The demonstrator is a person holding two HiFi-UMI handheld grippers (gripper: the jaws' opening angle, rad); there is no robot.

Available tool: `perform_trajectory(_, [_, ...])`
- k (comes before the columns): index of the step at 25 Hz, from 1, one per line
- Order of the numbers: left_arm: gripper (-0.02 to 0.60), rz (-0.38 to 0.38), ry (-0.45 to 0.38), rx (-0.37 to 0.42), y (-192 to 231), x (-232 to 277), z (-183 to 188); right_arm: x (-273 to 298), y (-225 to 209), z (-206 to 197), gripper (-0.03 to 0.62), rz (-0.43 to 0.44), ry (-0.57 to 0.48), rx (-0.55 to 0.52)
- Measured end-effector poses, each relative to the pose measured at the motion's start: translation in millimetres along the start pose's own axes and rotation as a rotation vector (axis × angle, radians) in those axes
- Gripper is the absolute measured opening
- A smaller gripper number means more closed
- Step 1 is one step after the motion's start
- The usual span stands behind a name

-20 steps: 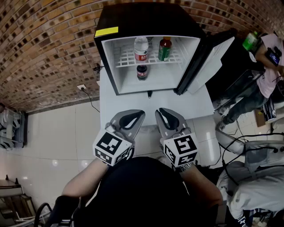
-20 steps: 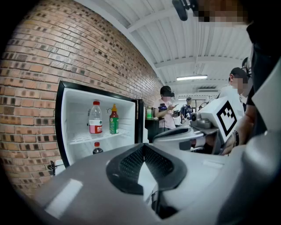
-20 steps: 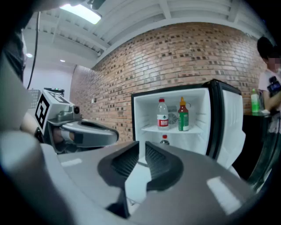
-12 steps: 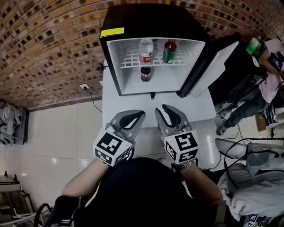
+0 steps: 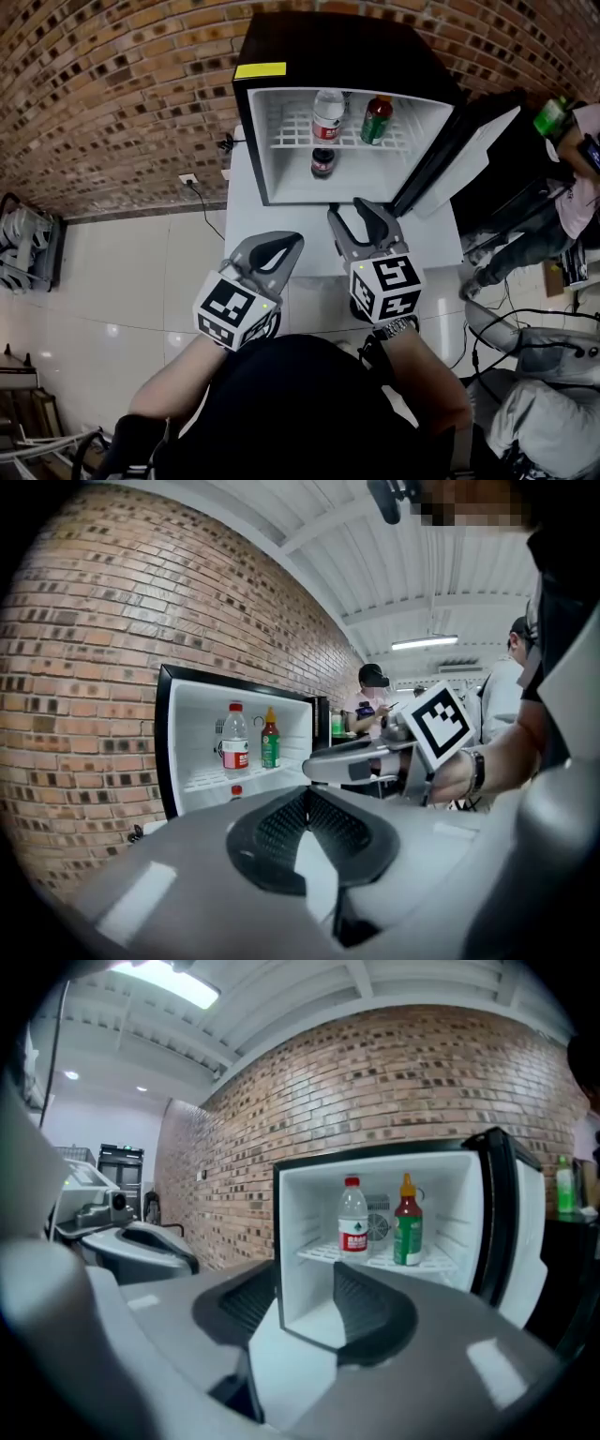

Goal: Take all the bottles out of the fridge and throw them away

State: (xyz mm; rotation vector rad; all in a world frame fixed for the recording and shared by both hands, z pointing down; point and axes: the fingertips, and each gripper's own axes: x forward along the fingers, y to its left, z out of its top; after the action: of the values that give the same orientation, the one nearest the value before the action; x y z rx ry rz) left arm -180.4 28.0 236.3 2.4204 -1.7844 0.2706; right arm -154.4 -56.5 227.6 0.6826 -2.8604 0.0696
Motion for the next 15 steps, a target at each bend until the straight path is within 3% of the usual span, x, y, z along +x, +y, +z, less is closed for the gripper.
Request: perform_trajectory(15, [0.003, 0.086, 0.003, -0.008, 35, -14, -1, 88, -48, 23, 0.268, -0.075, 0.009, -0.016])
